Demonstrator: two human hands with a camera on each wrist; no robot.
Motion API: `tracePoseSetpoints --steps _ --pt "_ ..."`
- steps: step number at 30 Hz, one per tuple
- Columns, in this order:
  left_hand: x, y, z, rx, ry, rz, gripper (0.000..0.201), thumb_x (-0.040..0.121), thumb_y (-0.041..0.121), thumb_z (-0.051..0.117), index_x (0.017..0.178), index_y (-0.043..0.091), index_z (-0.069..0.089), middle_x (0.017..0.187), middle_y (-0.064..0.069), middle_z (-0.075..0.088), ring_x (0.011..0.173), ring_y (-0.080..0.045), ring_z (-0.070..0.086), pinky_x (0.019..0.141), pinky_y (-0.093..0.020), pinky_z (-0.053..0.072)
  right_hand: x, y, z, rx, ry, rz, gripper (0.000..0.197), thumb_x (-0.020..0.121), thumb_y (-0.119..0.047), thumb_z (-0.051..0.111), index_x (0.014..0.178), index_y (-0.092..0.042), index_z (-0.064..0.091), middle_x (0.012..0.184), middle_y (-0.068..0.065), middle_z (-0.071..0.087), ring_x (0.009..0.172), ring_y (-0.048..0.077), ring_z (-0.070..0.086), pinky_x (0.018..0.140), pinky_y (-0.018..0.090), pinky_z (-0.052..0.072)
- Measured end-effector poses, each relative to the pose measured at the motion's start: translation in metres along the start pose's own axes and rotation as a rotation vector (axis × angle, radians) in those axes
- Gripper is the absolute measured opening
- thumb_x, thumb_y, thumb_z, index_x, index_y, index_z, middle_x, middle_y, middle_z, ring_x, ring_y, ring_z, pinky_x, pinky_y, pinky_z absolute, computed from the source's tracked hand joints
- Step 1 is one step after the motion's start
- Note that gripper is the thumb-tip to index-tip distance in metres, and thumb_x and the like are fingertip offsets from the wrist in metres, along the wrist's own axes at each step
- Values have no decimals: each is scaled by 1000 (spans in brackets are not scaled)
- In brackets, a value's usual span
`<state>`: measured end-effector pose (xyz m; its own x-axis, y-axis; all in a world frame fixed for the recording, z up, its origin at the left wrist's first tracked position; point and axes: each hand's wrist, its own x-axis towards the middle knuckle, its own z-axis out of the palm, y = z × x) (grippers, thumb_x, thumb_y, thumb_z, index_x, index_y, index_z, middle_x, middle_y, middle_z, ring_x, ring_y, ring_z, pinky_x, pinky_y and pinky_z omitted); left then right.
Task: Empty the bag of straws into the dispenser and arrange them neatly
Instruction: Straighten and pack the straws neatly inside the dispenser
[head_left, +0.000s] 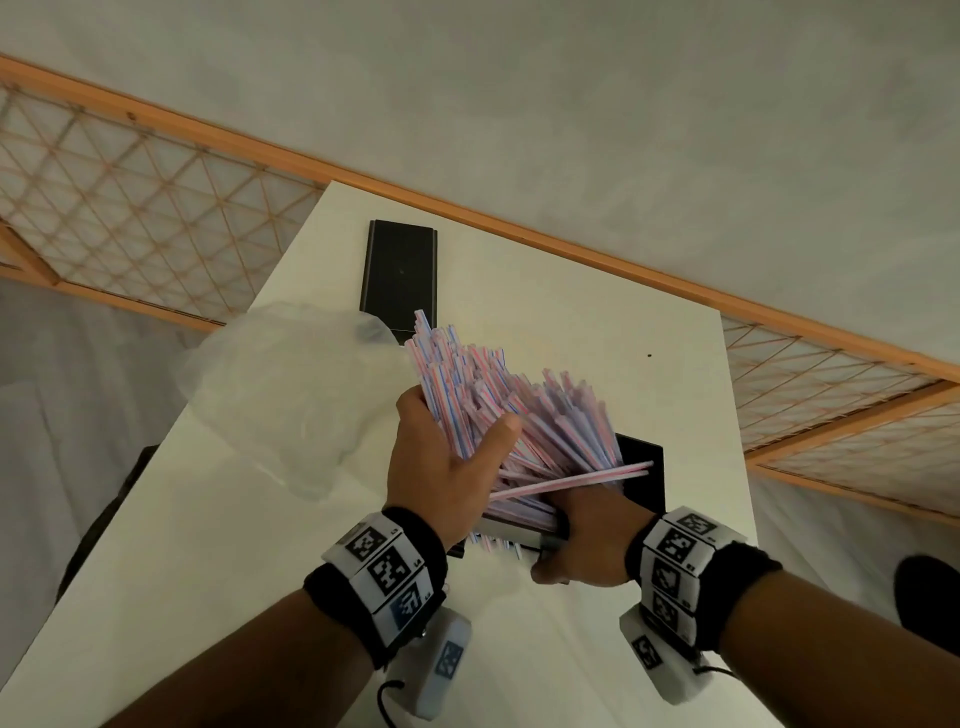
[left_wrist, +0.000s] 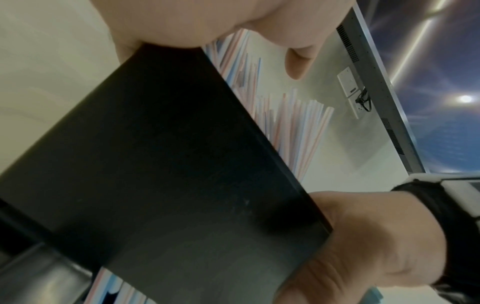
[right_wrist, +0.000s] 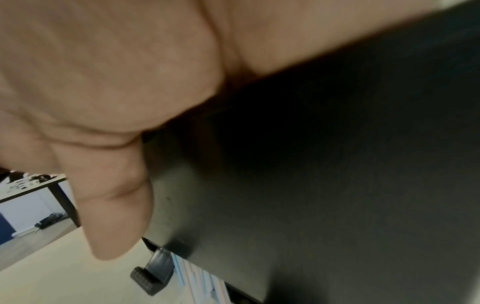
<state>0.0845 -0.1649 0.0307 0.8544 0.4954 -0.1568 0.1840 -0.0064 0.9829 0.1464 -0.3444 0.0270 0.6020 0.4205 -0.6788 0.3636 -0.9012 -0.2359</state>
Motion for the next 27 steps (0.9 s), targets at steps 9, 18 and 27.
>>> tracePoseSetpoints --steps 9,18,27 --pt "2 -3 1 -23 1 20 60 79 43 80 121 19 44 115 17 60 106 4 60 90 -21 51 1 -11 -9 -33 -94 -11 49 55 -58 74 94 -31 63 85 -9 72 82 10 65 77 28 51" --pt "0 1 1 0 -8 33 85 55 69 76 121 29 40 116 24 55 107 10 58 82 -9 48 4 -12 -12 -11 -2 -117 72 52 -62 74 118 -37 59 105 -11 70 96 11 65 87 34 54" --pt "0 10 -3 -58 40 10 84 56 63 77 120 18 46 109 16 64 93 12 63 79 -9 50 -20 3 -11 163 216 -148 57 68 -51 84 112 -24 59 100 -14 64 91 6 60 81 22 49"
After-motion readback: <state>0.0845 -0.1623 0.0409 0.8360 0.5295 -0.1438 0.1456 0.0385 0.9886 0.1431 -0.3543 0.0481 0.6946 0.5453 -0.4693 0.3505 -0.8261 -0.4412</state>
